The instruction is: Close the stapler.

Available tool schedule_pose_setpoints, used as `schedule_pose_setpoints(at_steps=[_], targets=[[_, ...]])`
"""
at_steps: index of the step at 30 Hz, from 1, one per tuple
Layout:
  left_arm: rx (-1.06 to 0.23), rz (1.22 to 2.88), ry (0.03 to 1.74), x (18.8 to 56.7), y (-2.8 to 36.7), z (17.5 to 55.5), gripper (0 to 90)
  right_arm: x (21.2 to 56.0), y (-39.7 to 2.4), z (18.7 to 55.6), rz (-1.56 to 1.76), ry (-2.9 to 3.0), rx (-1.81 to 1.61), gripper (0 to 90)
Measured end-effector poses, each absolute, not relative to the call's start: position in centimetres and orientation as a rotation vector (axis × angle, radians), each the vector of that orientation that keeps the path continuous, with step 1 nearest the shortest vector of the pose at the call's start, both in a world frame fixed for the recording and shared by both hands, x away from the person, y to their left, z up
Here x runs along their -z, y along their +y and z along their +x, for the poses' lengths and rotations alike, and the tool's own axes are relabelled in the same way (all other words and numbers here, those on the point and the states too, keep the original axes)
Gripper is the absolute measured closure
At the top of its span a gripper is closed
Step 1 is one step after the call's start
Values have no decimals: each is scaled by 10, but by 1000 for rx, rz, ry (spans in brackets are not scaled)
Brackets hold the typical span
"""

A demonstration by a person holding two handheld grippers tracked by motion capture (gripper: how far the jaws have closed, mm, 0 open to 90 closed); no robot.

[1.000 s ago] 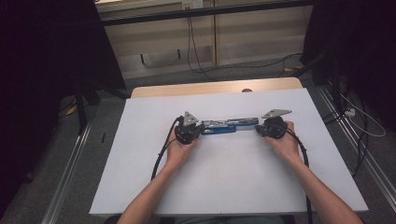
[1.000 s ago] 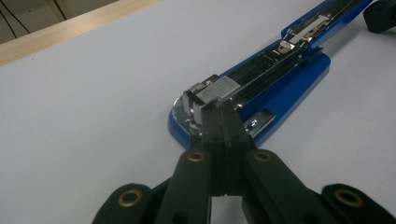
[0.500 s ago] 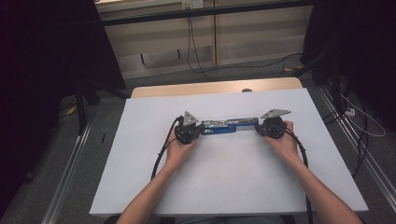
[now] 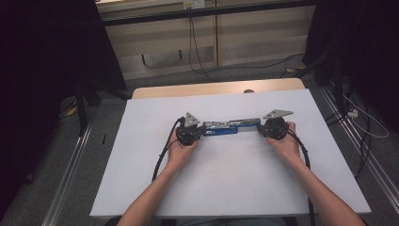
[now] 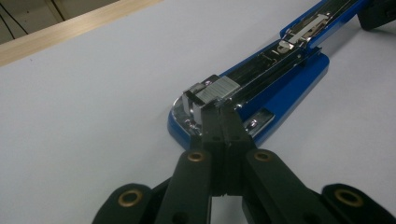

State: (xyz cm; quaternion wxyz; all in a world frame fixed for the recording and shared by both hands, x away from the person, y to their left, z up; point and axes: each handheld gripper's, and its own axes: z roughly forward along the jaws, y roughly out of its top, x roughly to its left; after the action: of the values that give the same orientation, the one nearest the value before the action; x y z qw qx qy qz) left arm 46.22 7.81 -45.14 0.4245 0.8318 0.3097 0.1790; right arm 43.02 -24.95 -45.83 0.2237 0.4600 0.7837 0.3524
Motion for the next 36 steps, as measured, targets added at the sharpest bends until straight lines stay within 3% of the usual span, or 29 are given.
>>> schedule_pose_setpoints(at_steps=[36], targets=[[-431,2076,783,452,79,463,900,456,-241,430,1215,2122,-1068,900]])
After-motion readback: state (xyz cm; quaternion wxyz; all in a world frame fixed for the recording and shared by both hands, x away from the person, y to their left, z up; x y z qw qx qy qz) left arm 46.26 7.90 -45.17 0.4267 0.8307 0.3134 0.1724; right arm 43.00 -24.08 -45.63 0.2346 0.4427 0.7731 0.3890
